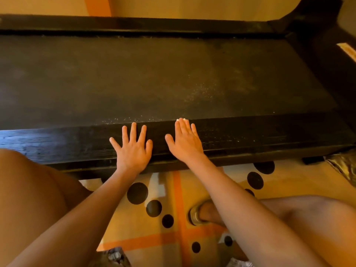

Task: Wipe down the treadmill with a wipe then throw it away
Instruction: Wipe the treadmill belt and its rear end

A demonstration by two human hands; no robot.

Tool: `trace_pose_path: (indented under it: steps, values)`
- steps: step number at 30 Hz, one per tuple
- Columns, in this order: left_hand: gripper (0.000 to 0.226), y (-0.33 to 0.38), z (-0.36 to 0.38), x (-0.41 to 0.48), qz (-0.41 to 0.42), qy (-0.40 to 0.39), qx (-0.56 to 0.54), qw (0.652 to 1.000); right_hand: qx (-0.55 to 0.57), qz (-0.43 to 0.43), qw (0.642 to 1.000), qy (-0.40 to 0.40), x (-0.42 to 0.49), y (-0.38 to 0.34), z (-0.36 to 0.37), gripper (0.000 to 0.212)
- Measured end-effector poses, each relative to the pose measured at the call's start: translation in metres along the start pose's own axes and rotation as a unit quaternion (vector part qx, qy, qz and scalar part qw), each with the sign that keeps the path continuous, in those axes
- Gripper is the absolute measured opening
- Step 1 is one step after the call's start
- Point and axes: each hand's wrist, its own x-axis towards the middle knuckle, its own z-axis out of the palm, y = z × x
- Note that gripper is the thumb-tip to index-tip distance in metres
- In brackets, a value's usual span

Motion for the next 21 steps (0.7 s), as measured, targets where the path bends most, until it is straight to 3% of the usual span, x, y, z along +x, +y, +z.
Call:
trace_pose_path:
  steps: [7,14,21]
  values:
    - [0.063,0.003,0.006,-0.001,-0.002,0.025,0.001,1.000,-0.003,-0.045,0.999,-0.025,-0.070,0.014,0.012,0.074]
    - [0.063,0.003,0.002,-0.001,-0.004,0.012,0.000,1.000,-0.016,0.009,1.000,-0.004,0.004,0.013,-0.002,0.075]
    - [0.063,0.007,0.002,-0.002,-0.012,0.021,-0.004,1.000,-0.011,-0.027,0.999,-0.022,-0.067,0.011,0.012,0.075]
